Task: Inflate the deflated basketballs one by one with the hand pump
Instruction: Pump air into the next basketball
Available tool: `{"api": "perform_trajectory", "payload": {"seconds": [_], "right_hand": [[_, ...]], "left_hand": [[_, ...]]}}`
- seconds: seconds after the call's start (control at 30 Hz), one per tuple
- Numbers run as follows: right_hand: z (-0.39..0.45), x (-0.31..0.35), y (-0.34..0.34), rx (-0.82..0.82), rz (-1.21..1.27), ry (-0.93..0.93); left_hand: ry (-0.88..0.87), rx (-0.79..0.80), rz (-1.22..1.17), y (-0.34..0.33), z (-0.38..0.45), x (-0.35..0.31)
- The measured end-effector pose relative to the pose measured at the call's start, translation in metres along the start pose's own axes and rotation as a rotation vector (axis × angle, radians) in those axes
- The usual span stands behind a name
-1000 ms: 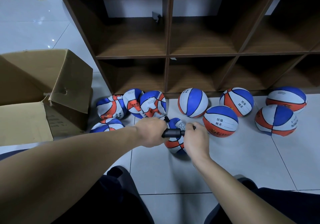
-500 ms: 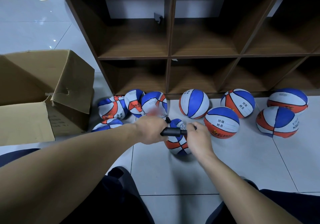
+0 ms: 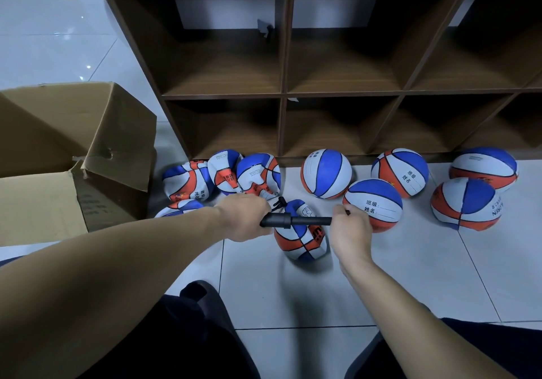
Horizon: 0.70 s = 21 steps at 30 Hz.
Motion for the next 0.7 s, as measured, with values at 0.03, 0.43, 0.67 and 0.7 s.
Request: {"api": "perform_trajectory", "payload": {"seconds": [0.03,0.43,0.67,0.7], "right_hand": [[-0.003,0.003,-0.004,0.009,-0.003,0.020],[-0.025,0.006,-0.040,0.142,-0.082,0.089],[-0.022,0.003,-0.045,0.168,-0.053,0.057],[-0.021,0.003,-0.046,0.174,-0.050,0.054]], "left_hand": [[-0.001,-0.004,-0.008,0.000,-0.001,-0.003],[-0.053,-0.028,-0.021,0.010,-0.003,-0.037],[-0.076,-0.020,-0.016,0.010,-0.002,-0.038],[-0.082,-0.018,-0.015,0.011,-0.002,-0.038]]}}
Point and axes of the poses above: each hand's wrist, its own z-axis towards the middle knuckle, its own y-axis out of the back of the hand, x = y × z, the point moved 9 cm from there along z, towards the middle knuckle, and after that the axes turned 6 degrees about z, right-handed, at the moved point
